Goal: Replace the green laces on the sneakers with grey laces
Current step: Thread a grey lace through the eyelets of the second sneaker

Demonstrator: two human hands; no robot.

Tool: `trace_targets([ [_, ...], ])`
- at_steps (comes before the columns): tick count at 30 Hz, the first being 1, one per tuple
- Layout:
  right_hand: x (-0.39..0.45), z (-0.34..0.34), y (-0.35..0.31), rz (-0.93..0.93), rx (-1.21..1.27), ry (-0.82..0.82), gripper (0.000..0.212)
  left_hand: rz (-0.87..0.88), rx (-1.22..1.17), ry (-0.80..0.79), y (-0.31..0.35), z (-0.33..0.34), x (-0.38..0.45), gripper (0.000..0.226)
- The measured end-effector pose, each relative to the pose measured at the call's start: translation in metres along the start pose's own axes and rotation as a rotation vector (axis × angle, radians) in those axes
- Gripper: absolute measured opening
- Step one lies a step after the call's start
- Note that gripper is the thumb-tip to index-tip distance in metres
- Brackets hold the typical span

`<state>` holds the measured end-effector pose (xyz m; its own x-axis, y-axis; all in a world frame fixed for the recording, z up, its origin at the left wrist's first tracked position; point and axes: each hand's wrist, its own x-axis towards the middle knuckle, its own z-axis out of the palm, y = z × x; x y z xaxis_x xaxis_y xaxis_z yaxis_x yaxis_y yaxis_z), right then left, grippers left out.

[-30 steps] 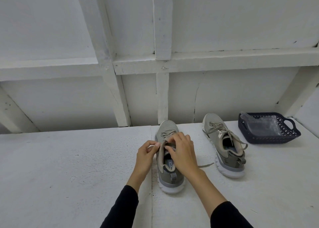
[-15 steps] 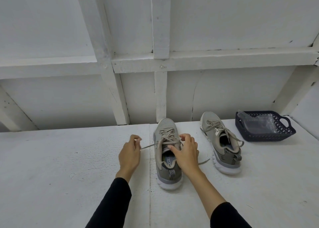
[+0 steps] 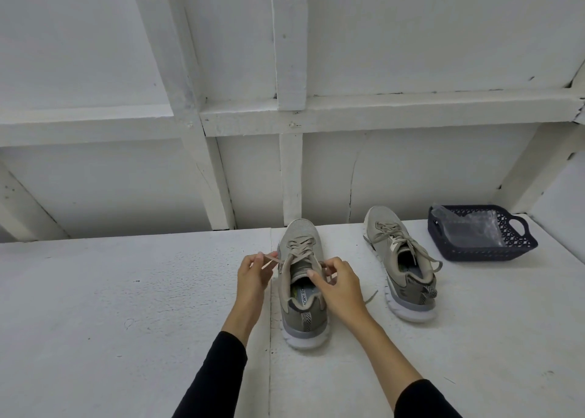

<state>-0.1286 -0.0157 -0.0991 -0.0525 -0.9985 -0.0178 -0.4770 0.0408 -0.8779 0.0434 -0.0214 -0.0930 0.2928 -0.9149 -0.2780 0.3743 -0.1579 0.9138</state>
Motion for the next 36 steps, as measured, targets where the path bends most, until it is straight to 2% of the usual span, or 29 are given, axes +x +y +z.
trace_targets([
  [4,-0.001,-0.010,-0.002,0.072,0.171,-0.012,0.026,-0.097,-0.290,0.020,0.002,0.014,-0.003,0.022],
  [6,0.001,-0.016,0.002,0.113,0.186,0.004,0.024,-0.107,-0.365,0.036,0.000,0.020,-0.004,0.023],
  [11,0.005,-0.015,-0.006,0.218,0.442,-0.008,0.023,-0.121,-0.453,0.052,-0.003,0.019,-0.005,0.026],
  [18,0.000,-0.017,-0.005,0.173,0.175,0.232,0.030,-0.171,-0.431,-0.008,-0.008,0.032,-0.012,0.028],
  [21,0.005,-0.019,0.001,0.201,0.169,0.211,0.032,-0.191,-0.257,-0.015,-0.007,0.033,-0.012,0.027],
  [24,0.015,-0.024,0.007,0.261,0.140,0.152,0.021,-0.178,0.147,-0.015,-0.004,0.030,-0.004,0.012],
  [26,0.019,-0.029,0.008,0.240,0.062,0.117,0.009,-0.029,0.444,-0.016,-0.005,0.029,0.003,0.010],
  [28,0.025,-0.032,0.005,0.137,0.006,0.125,0.015,0.150,0.650,-0.050,-0.007,0.028,0.009,0.011],
  [31,0.040,-0.030,0.000,-0.026,-0.028,0.087,0.019,0.325,0.895,-0.102,-0.009,0.032,0.019,0.015],
  [33,0.050,-0.028,-0.003,-0.068,-0.081,-0.003,0.020,0.370,1.008,-0.114,-0.008,0.036,0.024,0.012],
  [36,0.060,-0.025,-0.004,-0.105,-0.162,-0.080,0.021,0.386,0.963,-0.160,-0.010,0.038,0.028,0.010],
])
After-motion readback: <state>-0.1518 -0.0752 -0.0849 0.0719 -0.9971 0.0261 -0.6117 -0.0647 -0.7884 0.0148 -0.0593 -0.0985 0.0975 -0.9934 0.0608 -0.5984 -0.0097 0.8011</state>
